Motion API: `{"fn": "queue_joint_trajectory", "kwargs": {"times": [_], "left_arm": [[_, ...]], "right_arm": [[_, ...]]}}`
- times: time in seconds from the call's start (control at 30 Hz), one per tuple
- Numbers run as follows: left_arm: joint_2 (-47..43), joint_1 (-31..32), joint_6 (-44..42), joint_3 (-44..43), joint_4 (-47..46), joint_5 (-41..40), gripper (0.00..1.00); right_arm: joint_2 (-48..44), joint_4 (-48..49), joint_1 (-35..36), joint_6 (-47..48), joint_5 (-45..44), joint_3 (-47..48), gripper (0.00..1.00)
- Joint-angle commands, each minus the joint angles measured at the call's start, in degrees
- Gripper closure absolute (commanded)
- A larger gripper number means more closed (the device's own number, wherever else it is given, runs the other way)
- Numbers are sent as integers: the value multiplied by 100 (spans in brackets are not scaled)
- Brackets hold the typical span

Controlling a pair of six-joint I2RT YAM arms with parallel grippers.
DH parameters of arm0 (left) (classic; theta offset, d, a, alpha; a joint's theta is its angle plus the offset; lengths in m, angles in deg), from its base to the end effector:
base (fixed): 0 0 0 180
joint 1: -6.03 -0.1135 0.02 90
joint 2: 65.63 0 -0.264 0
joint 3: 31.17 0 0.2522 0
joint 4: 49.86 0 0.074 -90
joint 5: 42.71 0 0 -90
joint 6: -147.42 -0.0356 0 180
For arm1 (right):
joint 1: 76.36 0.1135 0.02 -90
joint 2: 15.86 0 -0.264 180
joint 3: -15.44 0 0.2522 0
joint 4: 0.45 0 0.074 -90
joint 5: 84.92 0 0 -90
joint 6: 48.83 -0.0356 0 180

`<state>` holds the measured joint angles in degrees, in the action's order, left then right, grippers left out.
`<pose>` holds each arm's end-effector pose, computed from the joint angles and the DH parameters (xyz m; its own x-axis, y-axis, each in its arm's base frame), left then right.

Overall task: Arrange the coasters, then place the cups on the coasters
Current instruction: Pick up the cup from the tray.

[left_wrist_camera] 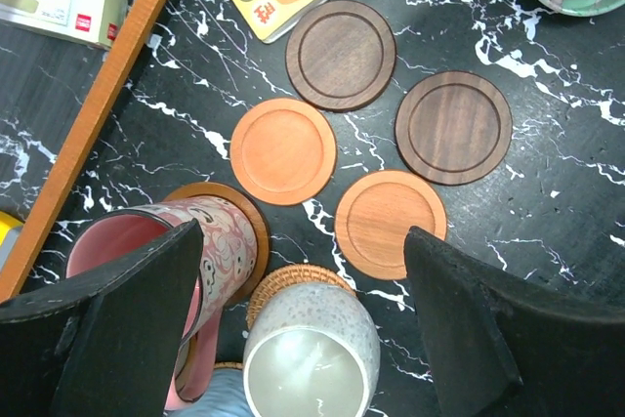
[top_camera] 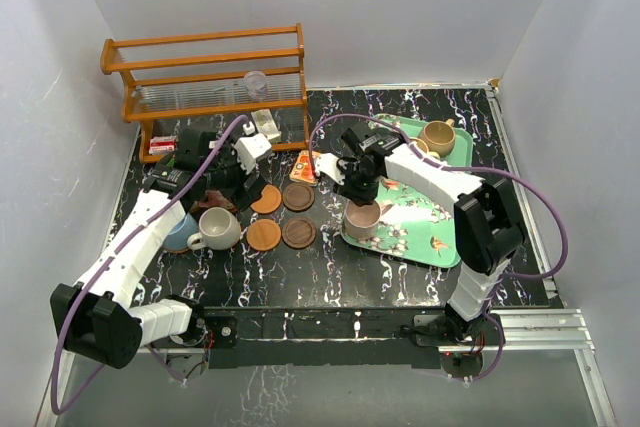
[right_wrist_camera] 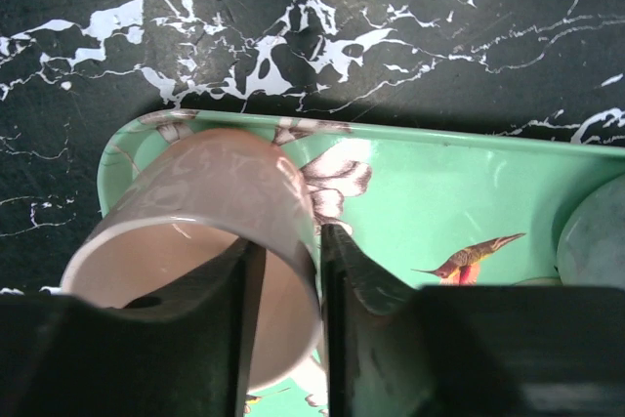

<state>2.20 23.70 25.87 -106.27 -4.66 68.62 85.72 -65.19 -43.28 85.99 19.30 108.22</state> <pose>0.2391 -0.0898 0.3240 -0.2081 0.5778 -0.7892 0.7804 0.5845 0.2222 0.2910 0.2000 0.2295 -0.1559 -0.9170 -0.3670 -0.9831 0.1802 -0.0326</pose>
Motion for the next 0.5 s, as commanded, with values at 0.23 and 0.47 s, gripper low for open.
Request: {"fn": "queue_joint_trajectory", "kwargs": {"times": [0.23,0.47], "left_arm": [[158,40,-132,99,-216,438,18],[429,258,341,87,-589,425,19]], "right_arm": [[-1119,449,-747,-1244,-184,-371,100],[-1706,1221,-1323,-2580,-609,-807,100]]}}
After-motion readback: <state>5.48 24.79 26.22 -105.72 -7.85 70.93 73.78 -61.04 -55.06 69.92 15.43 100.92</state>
